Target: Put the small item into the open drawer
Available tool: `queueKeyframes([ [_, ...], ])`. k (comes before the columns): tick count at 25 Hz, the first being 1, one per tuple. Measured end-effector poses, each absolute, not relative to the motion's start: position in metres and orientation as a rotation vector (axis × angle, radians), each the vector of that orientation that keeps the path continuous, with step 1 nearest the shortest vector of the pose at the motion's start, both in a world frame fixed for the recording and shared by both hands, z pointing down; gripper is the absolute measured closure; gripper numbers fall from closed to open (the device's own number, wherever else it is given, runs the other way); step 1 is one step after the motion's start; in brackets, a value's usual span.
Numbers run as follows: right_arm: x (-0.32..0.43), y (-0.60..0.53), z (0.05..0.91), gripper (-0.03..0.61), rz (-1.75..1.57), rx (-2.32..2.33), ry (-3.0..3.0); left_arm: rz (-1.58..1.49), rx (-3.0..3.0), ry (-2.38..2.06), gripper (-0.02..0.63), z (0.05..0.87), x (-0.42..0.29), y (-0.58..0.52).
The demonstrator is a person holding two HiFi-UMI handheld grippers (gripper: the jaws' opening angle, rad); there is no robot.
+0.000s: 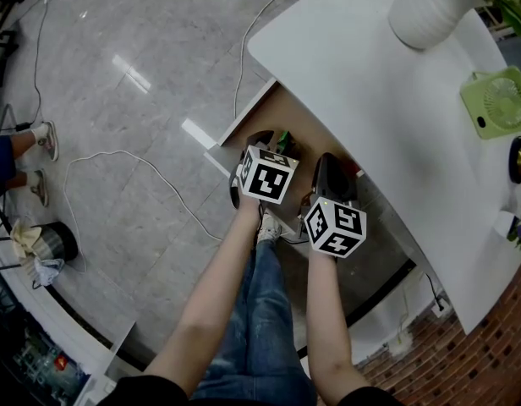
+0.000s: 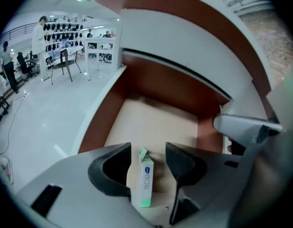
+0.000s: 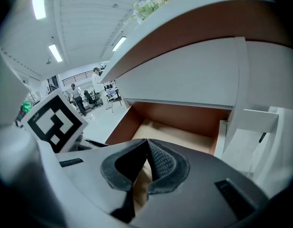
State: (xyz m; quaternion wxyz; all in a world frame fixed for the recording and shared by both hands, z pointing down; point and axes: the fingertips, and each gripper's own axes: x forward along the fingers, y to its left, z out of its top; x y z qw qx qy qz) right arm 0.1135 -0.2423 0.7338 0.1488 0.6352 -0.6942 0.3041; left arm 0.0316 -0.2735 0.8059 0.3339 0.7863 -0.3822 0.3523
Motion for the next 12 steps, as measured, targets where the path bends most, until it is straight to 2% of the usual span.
queueKeyframes([
  [4,0.11,-0.233,0.711,0.577,0.872,1.836,-2.001,0.799,2.067,-1.069,0.414,0.755,0.018,-0.272],
  [8,0.104,-0.219,0.673,0.577,0.866,1.851,-2.016,0.709,2.087,-1.143,0.507,0.692,-0.002,-0.262],
  [12,0.099,-0.201,0.623,0.577,0.859,1.865,-2.037,0.63,2.115,-1.21,0.565,0.626,-0.022,-0.248],
])
